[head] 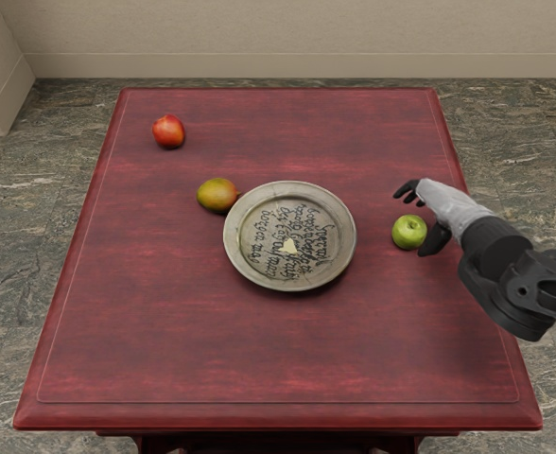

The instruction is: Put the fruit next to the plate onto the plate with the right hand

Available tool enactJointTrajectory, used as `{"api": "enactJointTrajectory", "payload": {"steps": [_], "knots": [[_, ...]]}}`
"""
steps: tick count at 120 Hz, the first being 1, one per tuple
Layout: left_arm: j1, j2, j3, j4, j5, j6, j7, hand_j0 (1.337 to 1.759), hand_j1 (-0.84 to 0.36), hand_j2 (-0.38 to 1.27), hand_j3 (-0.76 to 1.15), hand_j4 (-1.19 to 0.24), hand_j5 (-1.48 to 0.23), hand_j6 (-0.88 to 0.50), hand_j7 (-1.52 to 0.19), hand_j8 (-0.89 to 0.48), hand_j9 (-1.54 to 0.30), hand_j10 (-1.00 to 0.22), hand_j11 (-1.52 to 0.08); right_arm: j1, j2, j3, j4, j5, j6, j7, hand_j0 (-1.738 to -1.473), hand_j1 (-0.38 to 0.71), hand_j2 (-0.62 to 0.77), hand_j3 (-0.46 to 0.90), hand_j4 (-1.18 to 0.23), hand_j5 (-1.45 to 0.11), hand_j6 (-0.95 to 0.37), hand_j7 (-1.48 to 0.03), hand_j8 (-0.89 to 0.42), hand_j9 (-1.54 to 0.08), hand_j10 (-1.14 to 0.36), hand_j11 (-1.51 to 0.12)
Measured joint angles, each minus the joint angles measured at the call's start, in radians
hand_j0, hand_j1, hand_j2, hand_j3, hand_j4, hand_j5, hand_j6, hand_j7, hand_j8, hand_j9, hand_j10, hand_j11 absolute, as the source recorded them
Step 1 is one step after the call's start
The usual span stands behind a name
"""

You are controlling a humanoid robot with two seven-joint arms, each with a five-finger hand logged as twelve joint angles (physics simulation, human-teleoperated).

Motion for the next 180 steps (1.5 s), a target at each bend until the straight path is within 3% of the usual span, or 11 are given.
{"api": "enactJointTrajectory", "payload": {"steps": [90, 141, 180], "knots": [[0.001, 0.0, -0.001, 0.001, -0.001, 0.0, 0.0, 1.658, 0.34, 0.0, 0.0, -0.01, -0.01, -0.01, -0.01, -0.01, -0.01, -0.01, -0.01, -0.001, 0.044, -0.046, -0.038, -0.002, -0.035, 0.0, -1.658, 0.09, -0.07, 0.0, -0.37, -0.48, -0.37, -0.48, -0.37, -0.48, -0.37, -0.48], [0.0, 0.0, -0.001, 0.0, -0.001, 0.0, 0.0, 1.658, 0.34, 0.0, 0.0, -0.01, -0.01, -0.01, -0.01, -0.01, -0.01, -0.01, -0.01, -0.002, 0.044, -0.056, -0.041, -0.001, -0.038, 0.0, -1.658, 0.19, -0.09, 0.0, -0.46, -0.59, -0.46, -0.59, -0.46, -0.59, -0.46, -0.59], [0.0, 0.0, -0.001, 0.001, -0.001, 0.0, 0.0, 1.658, 0.34, 0.0, 0.0, -0.01, -0.01, -0.01, -0.01, -0.01, -0.01, -0.01, -0.01, -0.005, 0.065, -0.063, -0.05, -0.007, -0.04, -0.002, -1.652, 0.26, -0.07, 0.0, -0.54, -0.69, -0.42, -0.71, -0.52, -0.69, -0.56, -0.69]]}}
